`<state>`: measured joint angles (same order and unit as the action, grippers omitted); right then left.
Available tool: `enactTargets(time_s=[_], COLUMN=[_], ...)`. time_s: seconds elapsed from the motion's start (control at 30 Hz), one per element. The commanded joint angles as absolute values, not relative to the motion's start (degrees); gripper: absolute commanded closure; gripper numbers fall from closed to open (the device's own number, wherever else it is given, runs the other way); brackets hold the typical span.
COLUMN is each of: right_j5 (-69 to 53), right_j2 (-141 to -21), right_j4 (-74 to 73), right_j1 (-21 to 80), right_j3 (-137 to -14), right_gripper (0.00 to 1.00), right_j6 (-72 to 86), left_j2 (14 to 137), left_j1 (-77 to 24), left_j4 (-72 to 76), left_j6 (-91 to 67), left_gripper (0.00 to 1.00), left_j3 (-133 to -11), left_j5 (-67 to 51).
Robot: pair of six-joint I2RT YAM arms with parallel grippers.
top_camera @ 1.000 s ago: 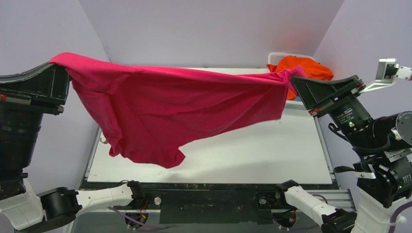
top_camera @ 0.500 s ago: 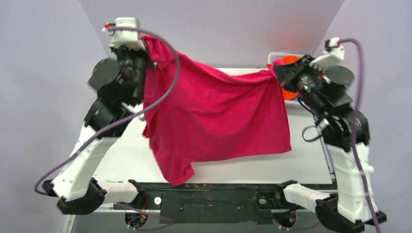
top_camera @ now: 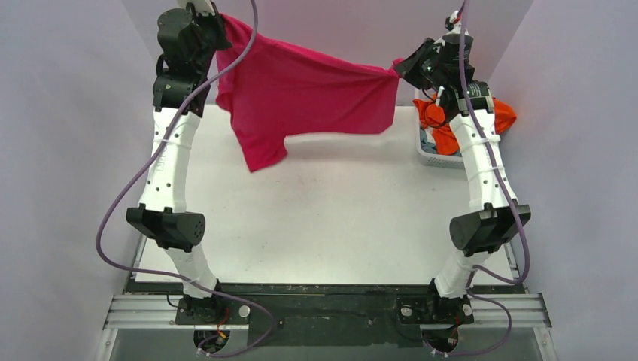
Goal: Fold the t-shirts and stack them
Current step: Flatten out the tshirt
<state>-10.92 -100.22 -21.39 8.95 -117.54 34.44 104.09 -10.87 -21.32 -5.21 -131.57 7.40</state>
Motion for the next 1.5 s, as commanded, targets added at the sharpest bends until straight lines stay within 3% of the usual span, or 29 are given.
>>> enactTargets(time_s=[0.0, 0.13, 0.23, 0.37, 0.43, 0.53, 0.7, 0.73, 0.77, 0.87, 0.9, 1.03, 1.2, 1.3, 1.47], right_j5=[-16.36, -16.47, -15.22, -14.82, -14.09, -10.72, 0.06, 4.17, 6.0, 13.75, 15.27, 22.23, 16.08, 7.89, 7.61], right_j2=[-99.13, -95.4, -92.36, -90.58, -90.37, -89.32, -84.02, -83.27, -81.73, -78.56, -76.68, -70.53, -66.17, -66.48, -72.44], right_j4=[-15.5, -15.36, -13.87, -12.9, -12.84, -14.26, -21.96, -23.46, -26.7, -31.95, -34.11, -38.73, -37.11, -33.01, -30.44], right_j1=[8.37, 7.72, 7.32, 6.84, 6.78, 6.77, 6.77, 6.77, 6.77, 6.77, 6.72, 6.77, 6.99, 9.16, 17.05], right_j3=[-123.36, -111.16, -99.45, -83.51, -78.07, -71.78, -60.8, -59.71, -57.8, -55.11, -54.54, -55.19, -55.59, -54.89, -57.47], right_gripper=[1.0, 1.0, 1.0, 1.0, 1.0, 1.0, 1.0, 1.0, 0.92, 0.69, 0.48, 0.17, 0.14, 0.14, 0.14], right_j6=[35.24, 33.21, 31.27, 30.64, 30.56, 30.81, 33.07, 34.0, 34.49, 36.21, 36.52, 37.24, 32.88, 28.21, 25.06], left_j2=[102.32, 95.11, 87.06, 74.77, 70.47, 66.42, 65.12, 65.08, 64.94, 63.43, 61.8, 55.42, 52.82, 56.09, 65.41], left_j1=[-8.45, -8.07, -8.11, -8.49, -9.96, -13.87, -20.89, -22.57, -25.27, -29.39, -30.59, -31.19, -31.14, -31.0, -29.19], left_j4=[-17.93, -14.56, -7.69, 5.98, 10.43, 9.57, -0.54, -1.54, -4.43, -7.71, -8.52, -10.03, -6.93, -7.93, -11.87], left_j6=[-4.89, 2.13, 4.42, 0.93, -2.95, -5.45, -12.72, -15.11, -15.99, -19.91, -21.39, -26.91, -29.96, -32.77, -37.08], left_gripper=[1.0, 1.0, 1.0, 1.0, 1.0, 0.98, 0.75, 0.64, 0.6, 0.22, 0.19, 0.16, 0.14, 0.13, 0.11], left_j3=[-139.43, -123.24, -98.99, -69.45, -58.54, -46.81, -39.89, -39.26, -39.41, -39.69, -39.62, -40.35, -41.11, -42.13, -44.57], left_j5=[-2.93, -7.7, -11.85, -19.36, -25.69, -23.58, -12.39, -9.75, -7.4, -5.91, -5.13, 2.35, 2.53, 2.85, -1.19])
